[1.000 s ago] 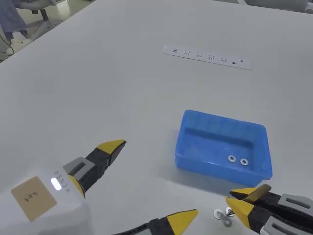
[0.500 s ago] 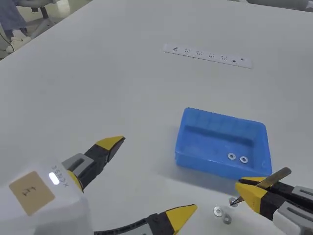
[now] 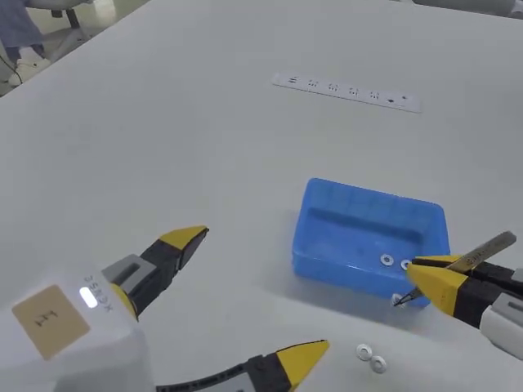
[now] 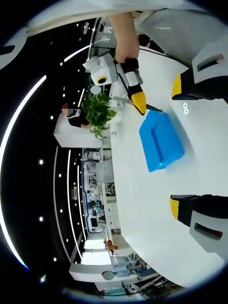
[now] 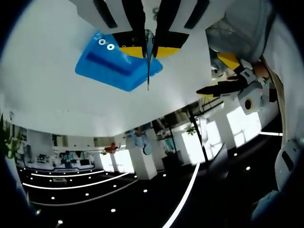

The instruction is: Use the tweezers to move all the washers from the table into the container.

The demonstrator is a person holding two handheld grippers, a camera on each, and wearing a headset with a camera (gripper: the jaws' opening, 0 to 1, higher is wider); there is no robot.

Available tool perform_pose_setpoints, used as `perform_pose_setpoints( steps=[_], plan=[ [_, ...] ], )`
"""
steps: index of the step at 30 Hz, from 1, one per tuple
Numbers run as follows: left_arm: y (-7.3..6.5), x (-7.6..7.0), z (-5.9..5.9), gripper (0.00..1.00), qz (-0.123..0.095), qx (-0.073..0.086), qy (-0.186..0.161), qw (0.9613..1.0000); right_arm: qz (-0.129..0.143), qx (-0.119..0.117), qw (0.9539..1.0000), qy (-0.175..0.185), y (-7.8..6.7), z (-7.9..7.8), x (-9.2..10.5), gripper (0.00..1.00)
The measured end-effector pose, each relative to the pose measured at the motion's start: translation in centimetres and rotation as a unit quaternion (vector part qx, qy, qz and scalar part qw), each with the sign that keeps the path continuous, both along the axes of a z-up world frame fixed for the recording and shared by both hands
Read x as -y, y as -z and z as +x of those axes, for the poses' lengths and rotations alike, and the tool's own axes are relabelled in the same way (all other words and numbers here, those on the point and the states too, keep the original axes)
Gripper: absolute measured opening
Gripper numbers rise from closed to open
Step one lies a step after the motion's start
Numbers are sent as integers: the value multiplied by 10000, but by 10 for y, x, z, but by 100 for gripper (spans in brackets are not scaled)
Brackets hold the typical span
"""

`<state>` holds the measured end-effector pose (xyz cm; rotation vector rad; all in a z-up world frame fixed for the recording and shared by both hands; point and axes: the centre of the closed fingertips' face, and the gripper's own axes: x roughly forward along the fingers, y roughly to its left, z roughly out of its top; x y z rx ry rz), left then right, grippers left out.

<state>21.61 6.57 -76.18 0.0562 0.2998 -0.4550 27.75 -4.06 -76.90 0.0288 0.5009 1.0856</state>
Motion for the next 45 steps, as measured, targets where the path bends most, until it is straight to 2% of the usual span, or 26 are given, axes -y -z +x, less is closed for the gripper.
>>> perform_pose_setpoints(
  steps=[11,18,22,30,35,45],
  plan=[
    [0,0,0,83,4,-4,-12,10000,56,192,9997,151,-8,25,-7,3],
    [0,-1,0,83,6,-8,-21,10000,17,249,9996,152,-5,38,-13,3],
    [0,-1,0,83,-2,-6,-17,10000,-123,340,9993,135,-1,44,-14,3],
    [1,-1,0,82,21,-29,-22,10000,-78,243,9996,146,8,58,-22,3],
    [2,-1,0,82,9,-31,-17,10000,-276,314,9991,40,19,63,-25,3],
    [1,-1,0,82,2,-16,-18,10000,-451,275,9986,-94,37,72,-29,3]
  ],
)
